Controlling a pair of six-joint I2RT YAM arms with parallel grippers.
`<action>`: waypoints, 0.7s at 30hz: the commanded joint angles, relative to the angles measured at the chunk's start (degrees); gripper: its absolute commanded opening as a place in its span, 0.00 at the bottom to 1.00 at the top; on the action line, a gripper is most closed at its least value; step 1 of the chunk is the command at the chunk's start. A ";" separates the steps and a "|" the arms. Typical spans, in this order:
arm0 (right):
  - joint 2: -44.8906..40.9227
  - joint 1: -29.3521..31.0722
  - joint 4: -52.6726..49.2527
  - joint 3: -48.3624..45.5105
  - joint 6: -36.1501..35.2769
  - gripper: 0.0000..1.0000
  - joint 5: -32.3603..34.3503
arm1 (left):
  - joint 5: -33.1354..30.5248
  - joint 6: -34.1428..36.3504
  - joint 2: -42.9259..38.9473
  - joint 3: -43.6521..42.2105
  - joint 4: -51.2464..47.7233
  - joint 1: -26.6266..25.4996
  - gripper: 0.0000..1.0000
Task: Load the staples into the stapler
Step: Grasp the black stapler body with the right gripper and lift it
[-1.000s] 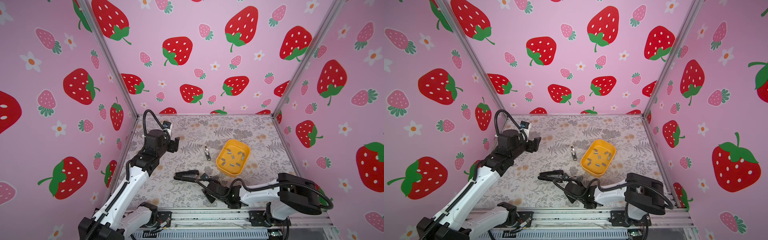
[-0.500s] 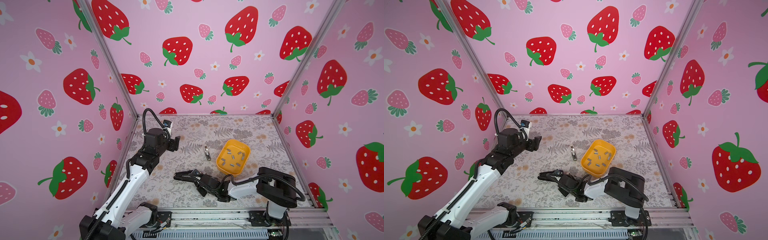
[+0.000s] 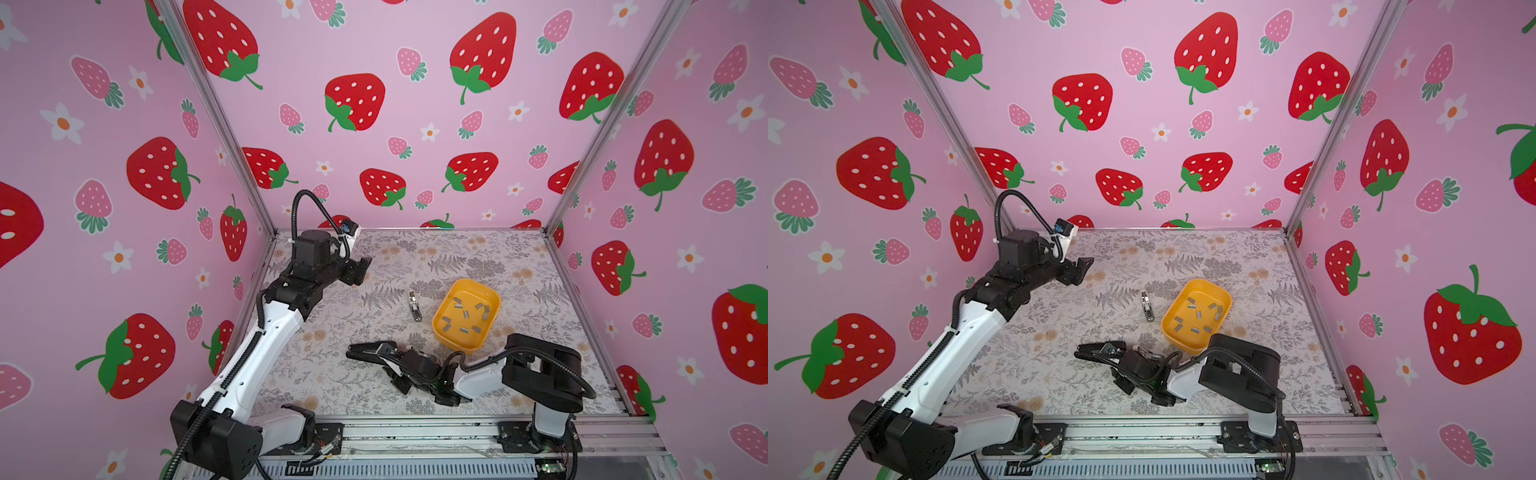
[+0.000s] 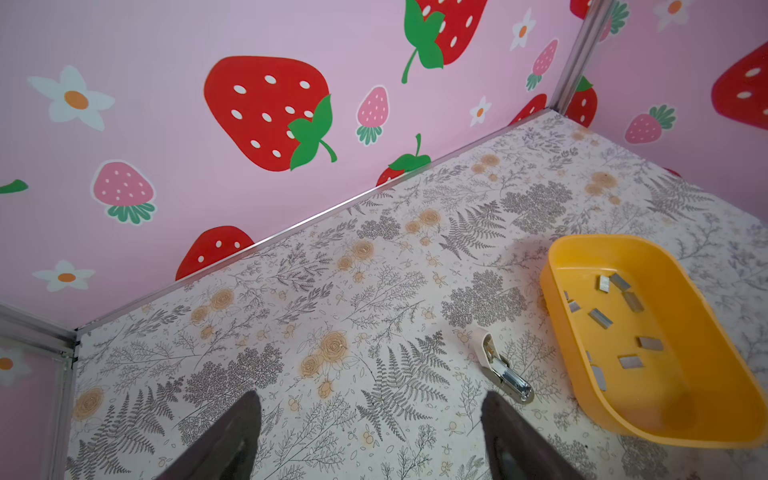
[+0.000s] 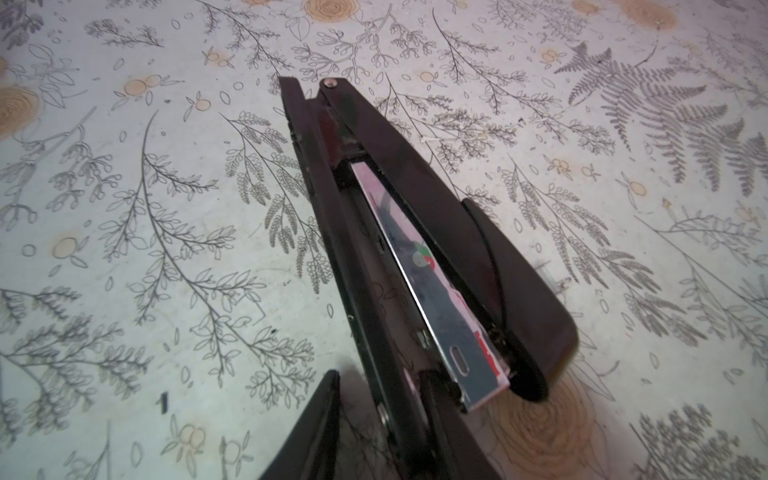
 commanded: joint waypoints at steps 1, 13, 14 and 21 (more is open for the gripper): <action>1.33 0.00 1.44 0.89 -1.55 0.23 -1.31 | 4.71 7.98 0.40 4.18 -4.82 0.30 0.86; -5.80 8.42 11.50 -7.11 -17.11 0.00 14.03 | 22.76 40.17 2.14 5.77 -37.66 0.43 0.84; -6.35 9.96 13.19 -7.79 -19.71 0.00 17.46 | 24.53 40.78 1.66 5.64 -38.56 0.28 0.84; -7.86 17.19 17.24 -9.96 -31.38 0.00 30.72 | 32.50 43.35 -4.28 5.34 -45.16 -4.57 0.82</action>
